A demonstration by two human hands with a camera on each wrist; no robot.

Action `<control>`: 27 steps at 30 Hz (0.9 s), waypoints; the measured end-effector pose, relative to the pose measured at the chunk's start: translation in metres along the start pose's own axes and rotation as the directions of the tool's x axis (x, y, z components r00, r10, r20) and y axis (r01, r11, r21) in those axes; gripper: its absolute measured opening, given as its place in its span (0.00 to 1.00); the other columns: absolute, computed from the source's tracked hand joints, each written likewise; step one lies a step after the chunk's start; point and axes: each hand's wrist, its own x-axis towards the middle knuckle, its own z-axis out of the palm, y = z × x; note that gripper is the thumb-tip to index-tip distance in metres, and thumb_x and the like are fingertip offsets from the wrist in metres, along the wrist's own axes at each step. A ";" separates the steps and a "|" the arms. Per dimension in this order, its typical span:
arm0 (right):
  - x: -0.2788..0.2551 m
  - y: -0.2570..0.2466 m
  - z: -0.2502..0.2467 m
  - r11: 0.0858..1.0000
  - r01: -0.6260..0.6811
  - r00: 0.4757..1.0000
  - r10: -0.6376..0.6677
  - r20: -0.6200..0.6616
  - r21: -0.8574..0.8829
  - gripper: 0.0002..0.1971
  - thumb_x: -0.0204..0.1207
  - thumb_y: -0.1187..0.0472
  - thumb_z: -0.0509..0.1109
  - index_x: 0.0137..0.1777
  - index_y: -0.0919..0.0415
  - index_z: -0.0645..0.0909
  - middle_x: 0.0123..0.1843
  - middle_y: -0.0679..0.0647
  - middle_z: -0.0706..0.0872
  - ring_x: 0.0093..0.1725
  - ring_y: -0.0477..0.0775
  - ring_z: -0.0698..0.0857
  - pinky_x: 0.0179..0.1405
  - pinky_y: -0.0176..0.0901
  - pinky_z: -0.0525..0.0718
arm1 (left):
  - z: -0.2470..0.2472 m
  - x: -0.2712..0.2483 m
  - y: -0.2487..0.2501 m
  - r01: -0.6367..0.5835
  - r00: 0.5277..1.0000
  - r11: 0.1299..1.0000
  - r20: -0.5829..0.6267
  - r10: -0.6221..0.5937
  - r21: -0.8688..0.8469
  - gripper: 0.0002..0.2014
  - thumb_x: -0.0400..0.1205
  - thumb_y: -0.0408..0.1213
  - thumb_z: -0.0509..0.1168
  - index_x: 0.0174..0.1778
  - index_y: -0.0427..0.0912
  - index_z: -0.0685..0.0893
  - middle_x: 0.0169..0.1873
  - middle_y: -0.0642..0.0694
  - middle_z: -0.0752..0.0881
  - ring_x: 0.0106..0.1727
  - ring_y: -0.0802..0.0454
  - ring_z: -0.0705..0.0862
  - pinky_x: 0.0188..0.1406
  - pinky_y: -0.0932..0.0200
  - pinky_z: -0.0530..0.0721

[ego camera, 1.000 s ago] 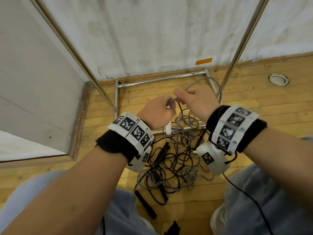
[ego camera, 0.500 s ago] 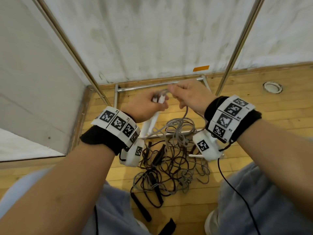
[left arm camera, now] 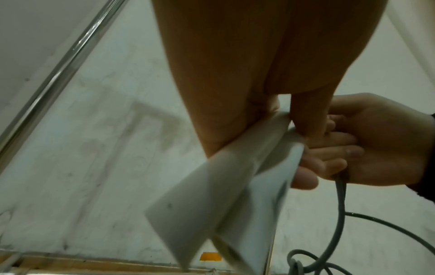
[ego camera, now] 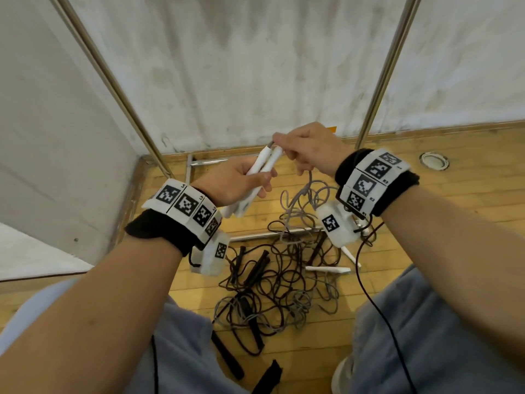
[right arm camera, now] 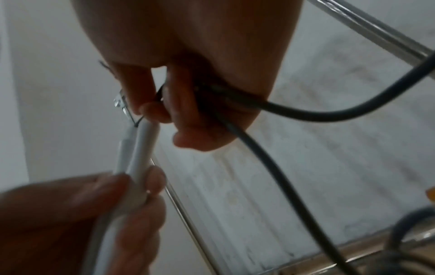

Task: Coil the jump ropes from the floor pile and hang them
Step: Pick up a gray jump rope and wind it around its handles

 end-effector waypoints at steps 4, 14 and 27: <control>-0.001 -0.007 0.004 0.955 -0.053 0.998 0.060 -0.016 0.292 0.20 0.83 0.56 0.63 0.29 0.61 0.73 0.17 0.46 0.63 0.18 0.48 0.63 0.25 0.42 0.73 | -0.003 -0.003 -0.004 -0.007 0.999 0.998 -0.032 0.005 -0.058 0.08 0.84 0.42 0.64 0.42 0.46 0.85 0.35 0.53 0.91 0.37 0.61 0.88 0.39 0.68 0.83; 0.015 -0.018 0.005 0.854 -0.031 0.979 0.129 -0.155 0.520 0.15 0.84 0.61 0.56 0.34 0.59 0.72 0.25 0.49 0.60 0.20 0.45 0.57 0.21 0.38 0.54 | -0.010 -0.004 -0.010 -0.056 0.963 0.994 -0.267 0.029 -0.094 0.08 0.82 0.38 0.66 0.54 0.51 0.77 0.35 0.50 0.86 0.28 0.58 0.85 0.28 0.61 0.85; 0.035 0.016 0.006 0.990 -0.019 0.923 0.070 -0.379 0.138 0.24 0.85 0.46 0.54 0.31 0.56 0.77 0.19 0.46 0.73 0.21 0.46 0.72 0.23 0.33 0.74 | -0.007 0.020 -0.009 -0.054 0.948 0.995 -0.316 0.026 -0.081 0.08 0.86 0.39 0.60 0.43 0.42 0.79 0.28 0.51 0.80 0.24 0.56 0.75 0.21 0.61 0.74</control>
